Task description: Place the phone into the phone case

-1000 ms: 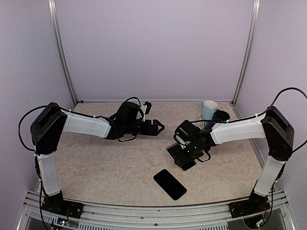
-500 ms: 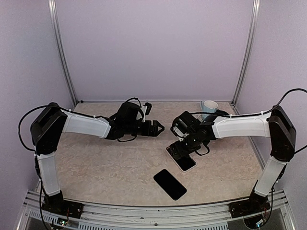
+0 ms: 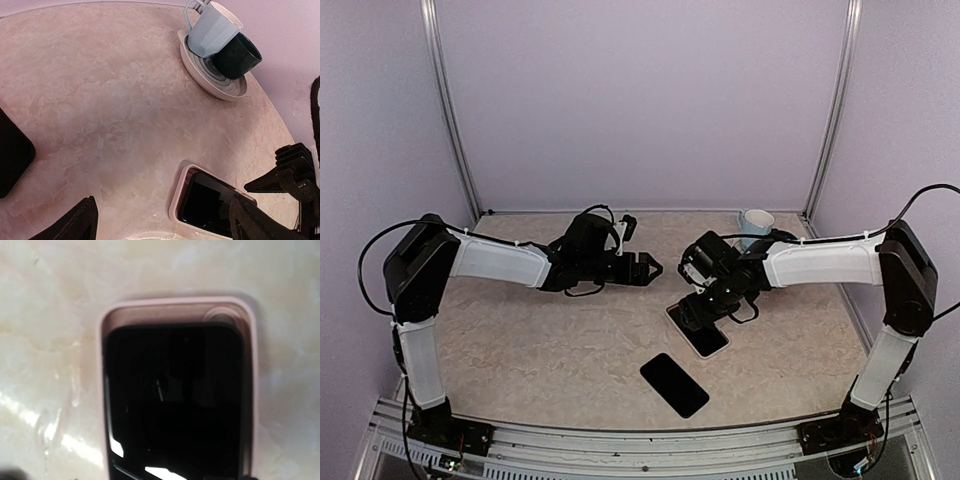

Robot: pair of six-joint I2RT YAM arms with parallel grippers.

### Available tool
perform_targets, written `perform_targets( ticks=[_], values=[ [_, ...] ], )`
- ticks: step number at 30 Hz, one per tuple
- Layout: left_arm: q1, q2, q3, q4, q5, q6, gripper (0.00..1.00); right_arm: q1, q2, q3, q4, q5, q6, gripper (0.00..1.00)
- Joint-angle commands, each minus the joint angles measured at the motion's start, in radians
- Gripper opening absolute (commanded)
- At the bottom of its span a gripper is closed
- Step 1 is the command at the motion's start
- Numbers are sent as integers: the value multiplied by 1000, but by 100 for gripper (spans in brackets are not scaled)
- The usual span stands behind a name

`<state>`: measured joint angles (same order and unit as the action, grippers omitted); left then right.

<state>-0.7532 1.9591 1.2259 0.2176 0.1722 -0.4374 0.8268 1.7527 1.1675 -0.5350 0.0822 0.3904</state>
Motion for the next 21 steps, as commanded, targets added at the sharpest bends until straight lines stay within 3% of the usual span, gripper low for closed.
perform_targets(
  ticks=[1,21],
  values=[
    [0,8,21,-10,6,22,90,-12,26,-17,-2,-13,5,70],
    [21,-5,2,-18,-30,22,90,-25,80,-54,22,-26,7,70]
  ],
)
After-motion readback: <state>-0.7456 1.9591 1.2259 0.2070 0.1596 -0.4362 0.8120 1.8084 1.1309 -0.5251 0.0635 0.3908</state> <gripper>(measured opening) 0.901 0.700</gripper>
